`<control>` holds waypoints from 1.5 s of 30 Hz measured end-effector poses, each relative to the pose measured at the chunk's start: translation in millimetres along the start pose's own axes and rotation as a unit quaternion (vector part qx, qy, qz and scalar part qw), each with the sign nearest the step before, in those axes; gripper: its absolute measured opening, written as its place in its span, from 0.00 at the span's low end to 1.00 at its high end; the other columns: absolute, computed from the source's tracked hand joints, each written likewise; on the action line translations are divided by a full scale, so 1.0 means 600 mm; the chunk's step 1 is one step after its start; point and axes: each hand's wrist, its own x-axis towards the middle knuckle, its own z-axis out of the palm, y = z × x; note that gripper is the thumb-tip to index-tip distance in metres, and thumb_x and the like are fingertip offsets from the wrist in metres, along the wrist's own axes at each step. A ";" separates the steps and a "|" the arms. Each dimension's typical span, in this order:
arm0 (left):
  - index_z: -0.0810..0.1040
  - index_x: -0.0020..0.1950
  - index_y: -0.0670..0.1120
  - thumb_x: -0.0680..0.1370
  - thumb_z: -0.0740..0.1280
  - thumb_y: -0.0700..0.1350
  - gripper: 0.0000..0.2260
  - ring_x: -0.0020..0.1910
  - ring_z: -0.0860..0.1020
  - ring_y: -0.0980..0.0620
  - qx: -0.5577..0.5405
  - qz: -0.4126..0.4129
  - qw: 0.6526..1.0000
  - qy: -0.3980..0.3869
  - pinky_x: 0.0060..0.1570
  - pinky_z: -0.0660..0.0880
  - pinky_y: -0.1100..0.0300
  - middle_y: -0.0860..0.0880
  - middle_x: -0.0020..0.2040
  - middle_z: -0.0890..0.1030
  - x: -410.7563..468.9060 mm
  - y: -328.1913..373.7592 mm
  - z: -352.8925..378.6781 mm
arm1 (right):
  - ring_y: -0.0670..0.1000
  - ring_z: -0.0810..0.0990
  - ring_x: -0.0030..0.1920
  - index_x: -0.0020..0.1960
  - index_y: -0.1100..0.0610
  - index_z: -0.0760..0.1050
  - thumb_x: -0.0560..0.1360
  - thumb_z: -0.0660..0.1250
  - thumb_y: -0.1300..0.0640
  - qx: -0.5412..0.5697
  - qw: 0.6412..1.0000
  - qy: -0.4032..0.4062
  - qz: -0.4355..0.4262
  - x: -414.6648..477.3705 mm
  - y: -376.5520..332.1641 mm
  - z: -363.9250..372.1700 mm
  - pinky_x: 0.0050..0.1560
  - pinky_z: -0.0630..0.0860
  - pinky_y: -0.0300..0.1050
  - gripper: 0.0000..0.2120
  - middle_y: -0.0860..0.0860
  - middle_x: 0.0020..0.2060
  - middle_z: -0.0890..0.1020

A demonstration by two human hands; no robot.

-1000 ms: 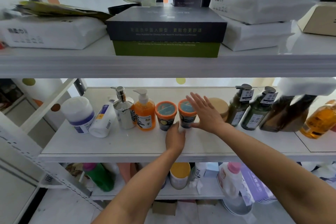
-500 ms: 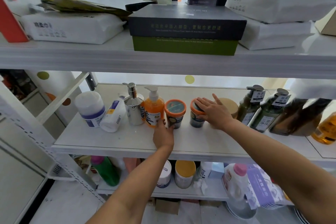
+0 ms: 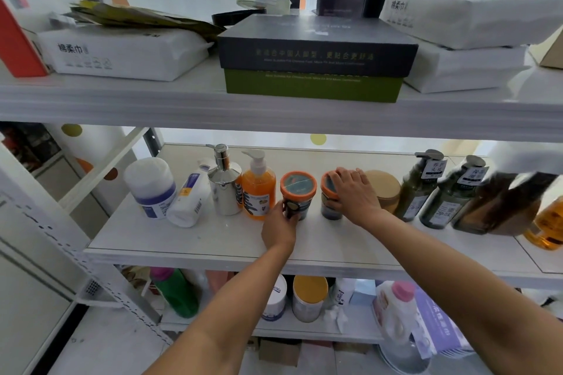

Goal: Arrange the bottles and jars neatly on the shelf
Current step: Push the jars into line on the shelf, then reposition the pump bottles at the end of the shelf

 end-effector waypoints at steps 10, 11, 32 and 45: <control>0.77 0.58 0.50 0.75 0.69 0.48 0.12 0.53 0.79 0.46 -0.025 0.014 0.999 -0.027 0.49 0.76 0.51 0.48 0.54 0.82 0.007 0.006 0.013 | 0.53 0.48 0.77 0.78 0.54 0.44 0.75 0.61 0.38 0.037 0.992 0.003 -0.120 0.027 -0.049 -0.019 0.76 0.37 0.53 0.42 0.53 0.77 0.51; 0.77 0.58 0.50 0.75 0.69 0.48 0.12 0.52 0.79 0.46 -0.027 0.019 0.999 -0.031 0.49 0.76 0.51 0.48 0.53 0.82 0.008 0.004 0.012 | 0.53 0.50 0.77 0.77 0.54 0.45 0.76 0.59 0.39 0.030 0.991 0.000 -0.130 0.032 -0.062 -0.019 0.76 0.38 0.53 0.39 0.53 0.77 0.52; 0.70 0.64 0.45 0.76 0.68 0.45 0.18 0.56 0.78 0.44 -0.028 -0.036 0.997 0.055 0.56 0.76 0.49 0.45 0.60 0.76 0.000 -0.078 -0.090 | 0.51 0.57 0.76 0.77 0.54 0.48 0.73 0.64 0.39 0.222 0.974 0.003 -0.038 0.069 -0.156 -0.069 0.76 0.46 0.52 0.42 0.51 0.76 0.57; 0.74 0.66 0.45 0.75 0.70 0.44 0.20 0.62 0.76 0.44 -0.062 0.002 0.998 0.001 0.60 0.72 0.53 0.44 0.63 0.78 0.015 -0.069 -0.112 | 0.56 0.76 0.51 0.62 0.57 0.62 0.71 0.71 0.53 0.338 0.938 -0.073 0.030 0.127 -0.208 -0.122 0.48 0.74 0.50 0.26 0.58 0.54 0.78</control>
